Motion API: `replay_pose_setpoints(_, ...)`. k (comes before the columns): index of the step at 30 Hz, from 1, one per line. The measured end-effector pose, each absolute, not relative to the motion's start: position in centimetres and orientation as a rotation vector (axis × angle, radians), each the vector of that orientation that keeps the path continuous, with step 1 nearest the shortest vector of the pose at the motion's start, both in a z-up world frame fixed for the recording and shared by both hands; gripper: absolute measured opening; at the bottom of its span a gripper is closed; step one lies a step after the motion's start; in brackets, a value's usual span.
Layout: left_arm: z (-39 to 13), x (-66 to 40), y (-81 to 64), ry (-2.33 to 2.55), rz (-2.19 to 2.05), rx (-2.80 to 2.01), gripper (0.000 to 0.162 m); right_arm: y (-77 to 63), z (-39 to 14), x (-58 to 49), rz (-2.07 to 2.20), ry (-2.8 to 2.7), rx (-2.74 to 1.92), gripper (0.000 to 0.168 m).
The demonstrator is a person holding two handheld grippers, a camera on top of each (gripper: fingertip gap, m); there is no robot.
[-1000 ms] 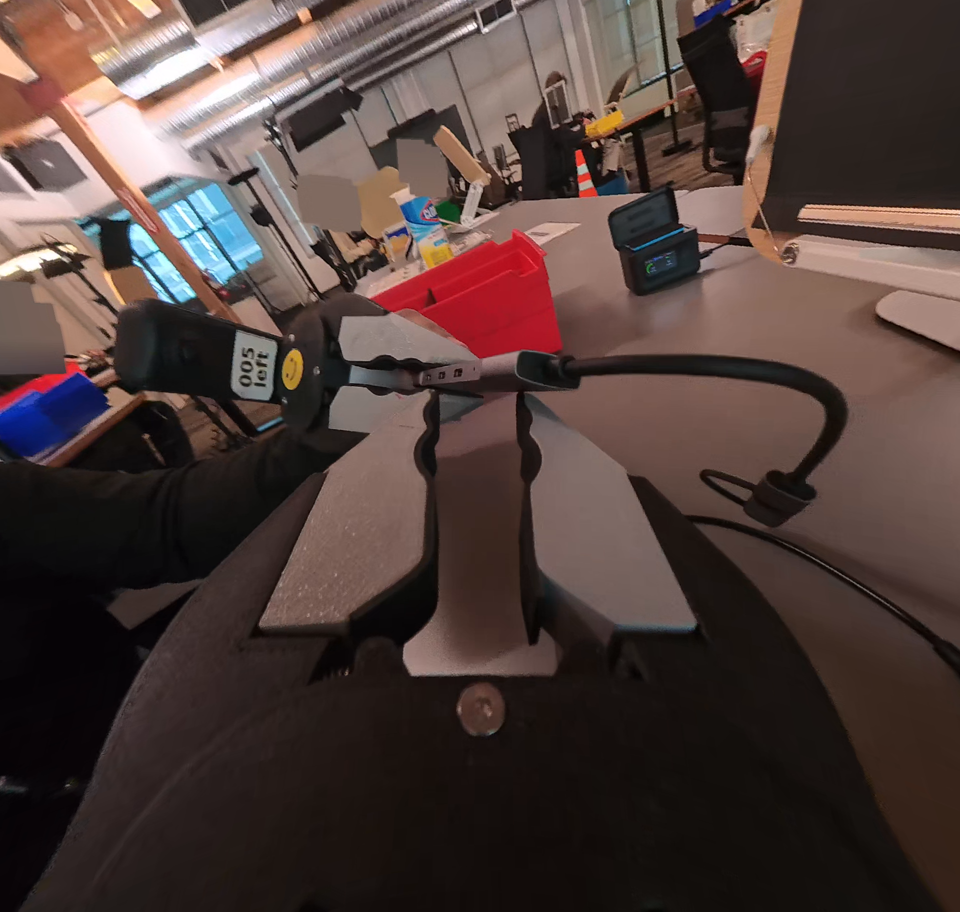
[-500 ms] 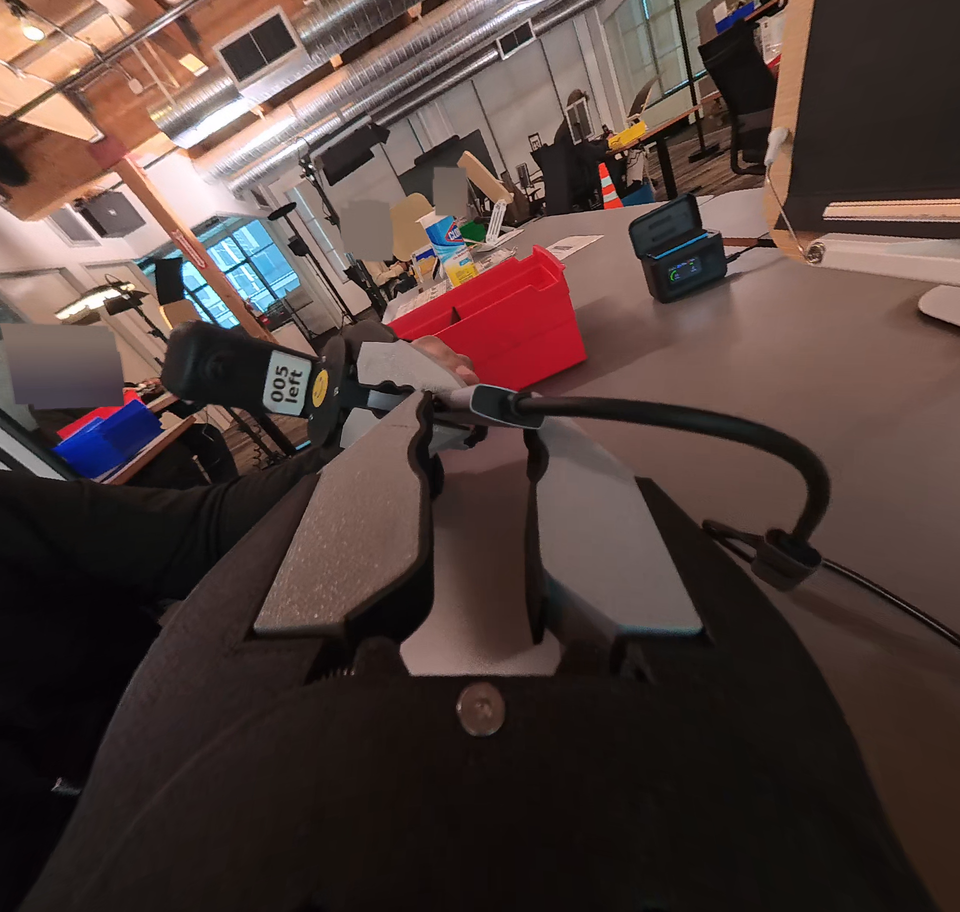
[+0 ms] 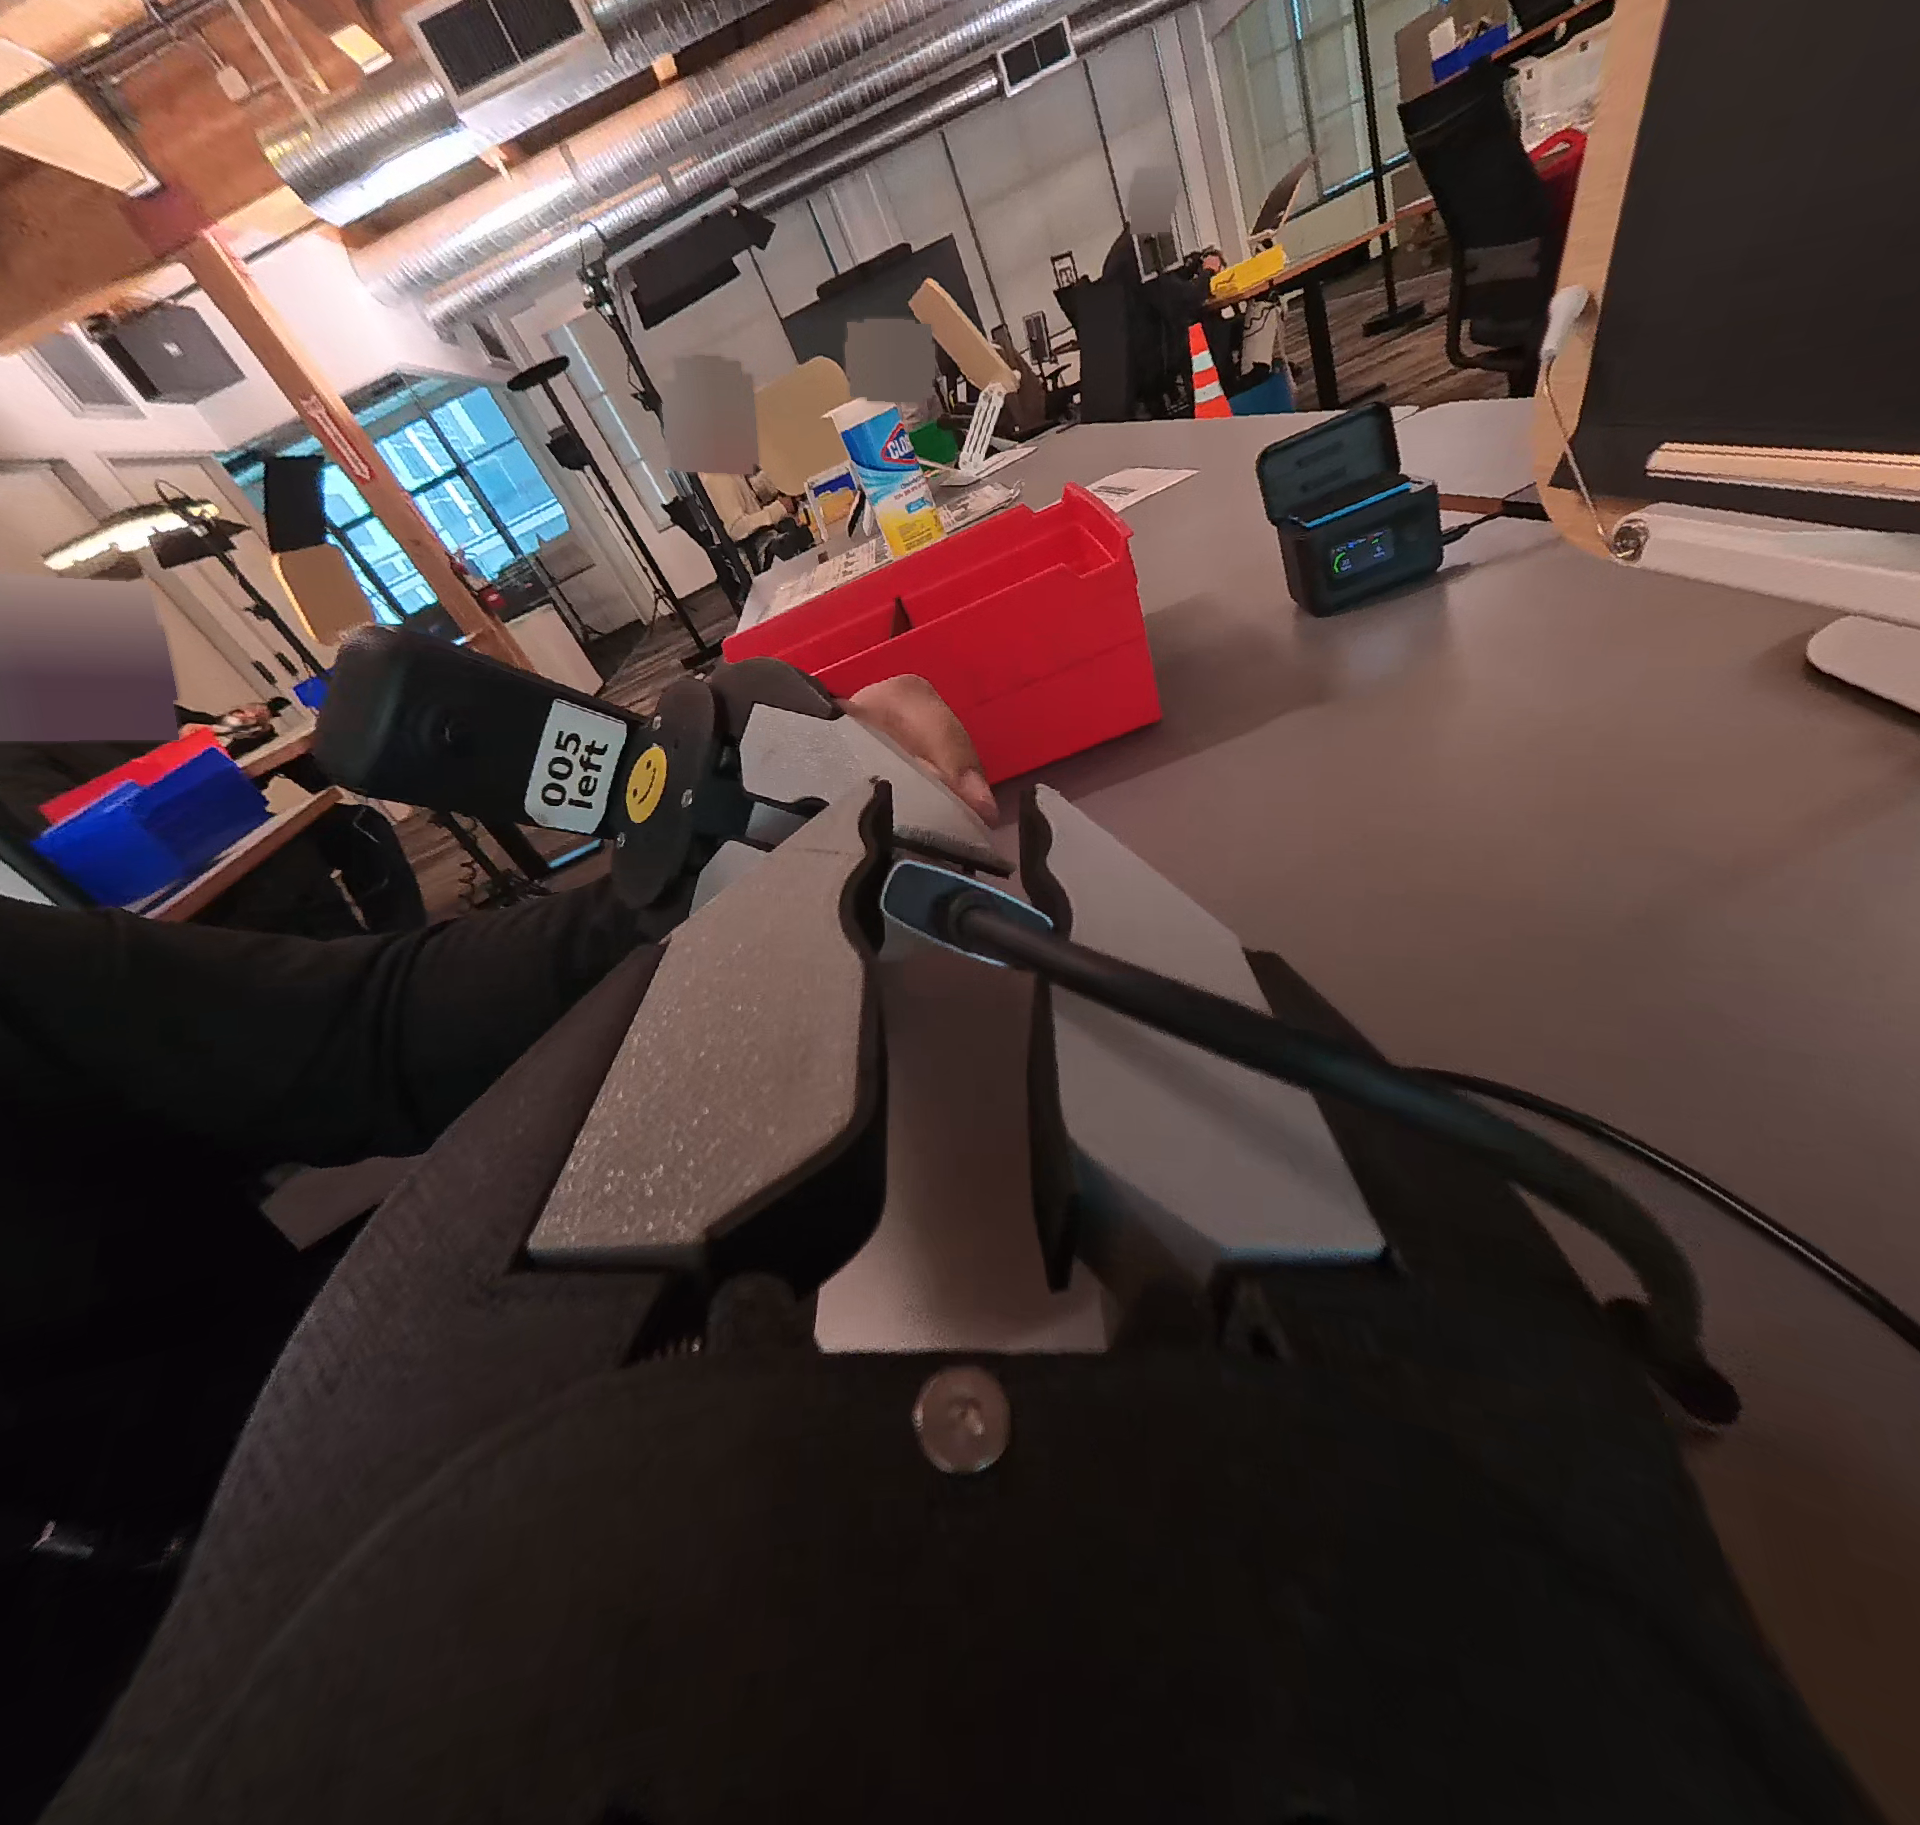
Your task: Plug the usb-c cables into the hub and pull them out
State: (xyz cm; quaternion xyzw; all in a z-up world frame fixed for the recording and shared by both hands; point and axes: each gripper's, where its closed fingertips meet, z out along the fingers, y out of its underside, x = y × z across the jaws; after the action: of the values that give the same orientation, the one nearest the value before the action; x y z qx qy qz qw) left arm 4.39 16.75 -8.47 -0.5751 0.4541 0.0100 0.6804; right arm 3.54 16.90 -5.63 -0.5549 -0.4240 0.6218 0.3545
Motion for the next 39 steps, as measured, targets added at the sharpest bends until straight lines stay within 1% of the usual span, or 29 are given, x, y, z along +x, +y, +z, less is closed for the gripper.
replay_pose_setpoints(6, -8.2, 4.0, 17.1, 0.973, 0.039, -1.29, 0.018, 16.6, -4.9, 3.9, 1.711, -1.071, -1.406, 0.021)
replay_pose_setpoints(10, -7.8, 4.5, 16.7, 0.951, -0.044, -1.289, 0.026, 16.0, -5.5, 3.4, 1.743, -1.106, -1.428, 0.021)
replay_pose_setpoints(12, -7.5, 4.6, 16.5, 0.947, -0.044, -1.279, 0.023, 15.6, -5.6, 3.2, 1.756, -1.116, -1.427, 0.021)
replay_pose_setpoints(13, -7.2, 4.5, 16.6, 0.947, -0.011, -1.26, 0.017, 15.6, -5.5, 3.2, 1.763, -1.116, -1.418, 0.02)
replay_pose_setpoints(14, -7.1, 4.4, 16.6, 0.954, 0.009, -1.244, 0.015, 15.4, -5.4, 3.2, 1.773, -1.119, -1.415, 0.02)
replay_pose_setpoints(19, -7.0, 4.3, 16.5, 0.998, 0.05, -1.226, 0.014, 15.3, -5.3, 3.2, 1.78, -1.125, -1.407, 0.02)
replay_pose_setpoints(22, -7.1, 4.1, 16.6, 0.998, 0.06, -1.238, 0.007, 15.9, -5.4, 3.3, 1.733, -1.104, -1.421, 0.023)
replay_pose_setpoints(25, -6.9, 3.5, 16.9, 0.972, 0.069, -1.255, 0.007, 16.8, -5.5, 3.7, 1.685, -1.078, -1.439, 0.027)
replay_pose_setpoints(29, -6.8, 2.9, 17.2, 0.956, 0.104, -1.267, 0.007, 17.3, -5.7, 3.6, 1.661, -1.047, -1.453, 0.026)
replay_pose_setpoints(31, -6.6, 1.7, 18.0, 0.902, 0.171, -1.296, 0.007, 18.4, -6.3, 3.7, 1.568, -1.019, -1.496, 0.013)
replay_pose_setpoints(32, -6.4, 0.7, 18.6, 0.856, 0.202, -1.324, 0.007, 19.3, -7.0, 3.8, 1.475, -1.005, -1.535, 0.013)
replay_pose_setpoints(33, -6.3, -0.7, 19.3, 0.785, 0.233, -1.365, 0.007, 20.2, -7.8, 3.9, 1.37, -1.004, -1.574, 0.016)
replay_pose_setpoints(35, -6.7, -3.6, 20.6, 0.655, 0.288, -1.468, 0.007, 21.3, -8.8, 4.1, 1.193, -1.016, -1.614, 0.03)
replay_pose_setpoints(39, -7.3, -7.0, 21.6, 0.551, 0.396, -1.538, 0.007, 23.0, -10.0, 4.7, 0.927, -1.023, -1.652, 0.036)
